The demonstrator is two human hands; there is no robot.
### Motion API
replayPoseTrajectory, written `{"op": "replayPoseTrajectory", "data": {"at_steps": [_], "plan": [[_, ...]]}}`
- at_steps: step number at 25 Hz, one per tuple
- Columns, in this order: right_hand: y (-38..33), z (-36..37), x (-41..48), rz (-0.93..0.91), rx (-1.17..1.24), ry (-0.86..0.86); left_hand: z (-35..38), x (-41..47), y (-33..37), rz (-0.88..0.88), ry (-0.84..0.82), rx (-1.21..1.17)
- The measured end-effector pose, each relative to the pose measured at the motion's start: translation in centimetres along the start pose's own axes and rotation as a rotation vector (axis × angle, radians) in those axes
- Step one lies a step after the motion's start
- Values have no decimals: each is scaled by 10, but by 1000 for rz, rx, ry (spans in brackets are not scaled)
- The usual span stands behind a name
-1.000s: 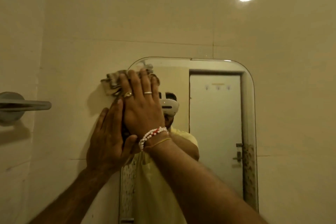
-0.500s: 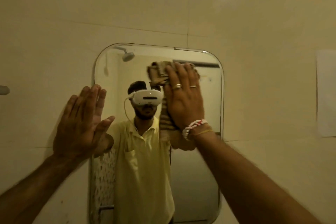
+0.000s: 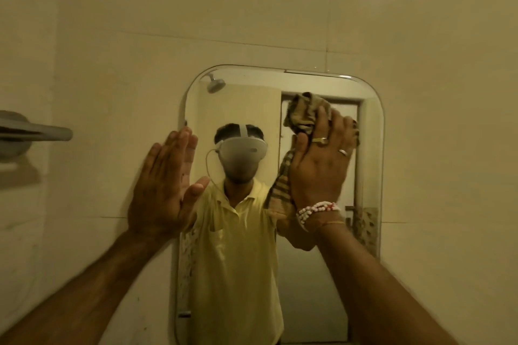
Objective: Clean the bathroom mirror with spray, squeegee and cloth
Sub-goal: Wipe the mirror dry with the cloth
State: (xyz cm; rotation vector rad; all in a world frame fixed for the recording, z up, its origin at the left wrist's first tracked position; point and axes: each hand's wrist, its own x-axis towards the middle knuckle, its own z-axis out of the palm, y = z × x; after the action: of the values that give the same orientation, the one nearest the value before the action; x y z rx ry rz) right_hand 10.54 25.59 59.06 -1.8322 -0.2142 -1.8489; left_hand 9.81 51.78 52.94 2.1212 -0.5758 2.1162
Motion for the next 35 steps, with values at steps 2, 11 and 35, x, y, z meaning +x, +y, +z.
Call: {"op": "replayPoseTrajectory", "data": {"at_steps": [2, 11, 35], "plan": [[-38, 17, -11, -82, 38, -30, -3, 1, 2, -7, 6, -42], [-120, 64, -92, -496, -4, -216, -20, -11, -1, -151, 79, -407], [4, -2, -57, 46, -16, -7, -15, -9, 1, -89, 62, -201]]}}
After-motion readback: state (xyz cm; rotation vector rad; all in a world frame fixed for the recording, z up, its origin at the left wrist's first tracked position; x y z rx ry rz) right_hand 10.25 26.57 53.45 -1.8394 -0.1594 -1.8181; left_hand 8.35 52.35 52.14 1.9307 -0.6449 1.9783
